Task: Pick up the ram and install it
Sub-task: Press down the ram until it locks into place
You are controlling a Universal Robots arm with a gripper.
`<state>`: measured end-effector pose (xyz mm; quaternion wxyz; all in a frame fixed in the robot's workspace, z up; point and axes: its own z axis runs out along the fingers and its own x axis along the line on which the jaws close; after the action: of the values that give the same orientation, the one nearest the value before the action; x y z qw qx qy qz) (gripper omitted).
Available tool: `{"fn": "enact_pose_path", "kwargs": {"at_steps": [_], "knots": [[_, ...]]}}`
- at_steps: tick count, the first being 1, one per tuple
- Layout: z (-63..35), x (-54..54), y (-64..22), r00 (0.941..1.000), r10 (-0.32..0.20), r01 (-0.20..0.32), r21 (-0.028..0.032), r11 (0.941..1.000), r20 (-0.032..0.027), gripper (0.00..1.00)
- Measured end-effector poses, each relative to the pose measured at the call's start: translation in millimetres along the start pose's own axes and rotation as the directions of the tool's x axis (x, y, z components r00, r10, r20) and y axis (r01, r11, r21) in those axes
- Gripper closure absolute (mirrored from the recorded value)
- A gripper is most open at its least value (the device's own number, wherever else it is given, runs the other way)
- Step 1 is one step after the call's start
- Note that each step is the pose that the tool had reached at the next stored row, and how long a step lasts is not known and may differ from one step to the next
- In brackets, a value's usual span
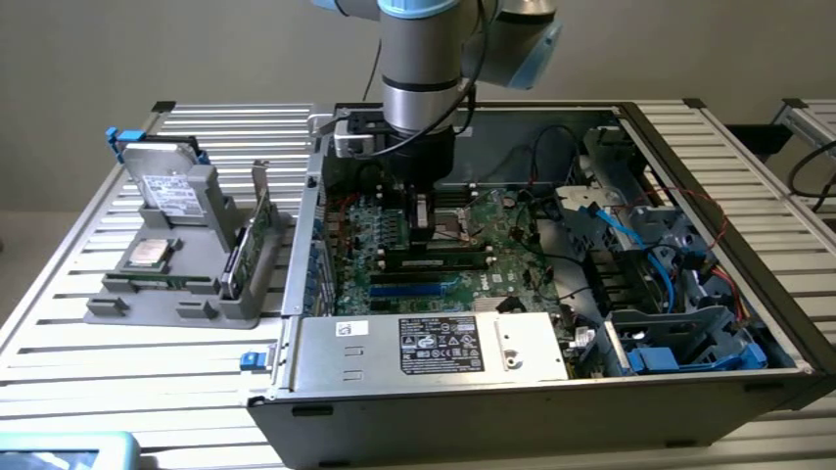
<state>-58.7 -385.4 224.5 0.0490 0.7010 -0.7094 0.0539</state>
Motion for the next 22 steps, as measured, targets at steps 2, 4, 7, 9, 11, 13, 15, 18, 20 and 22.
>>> {"fn": "enact_pose_path", "kwargs": {"at_steps": [2, 4, 7, 9, 11, 13, 15, 18, 20, 22], "knots": [[0.4, 0.0, 0.0, 1.0000, -0.002, 0.002, 0.0000, 1.0000, -0.0003, 0.89], [0.8, -0.1, 0.0, 1.0000, -0.004, 0.004, 0.0003, 1.0000, -0.0003, 0.89], [1.0, -0.2, -0.1, 1.0000, -0.007, 0.007, 0.0007, 1.0000, 0.0000, 0.89], [-1.8, 0.0, -0.5, 1.0000, -0.008, 0.008, 0.0017, 1.0000, 0.0015, 0.89], [-5.5, 0.9, -2.4, 1.0000, -0.008, 0.008, 0.0000, 1.0000, 0.0001, 0.89], [-7.5, 1.6, -7.2, 1.0000, -0.009, 0.009, -0.0018, 1.0000, 0.0001, 0.89], [-9.1, 2.4, -13.1, 1.0000, -0.010, 0.010, -0.0045, 0.9999, 0.0000, 0.89], [-10.5, 3.3, -21.2, 0.9999, -0.011, 0.011, -0.0077, 0.9999, 0.0002, 0.89], [-11.0, 3.5, -25.7, 0.9999, -0.011, 0.011, -0.0084, 0.9999, 0.0001, 0.89], [-11.0, 3.6, -27.3, 0.9999, -0.011, 0.011, -0.0085, 0.9999, 0.0001, 0.89]]}}
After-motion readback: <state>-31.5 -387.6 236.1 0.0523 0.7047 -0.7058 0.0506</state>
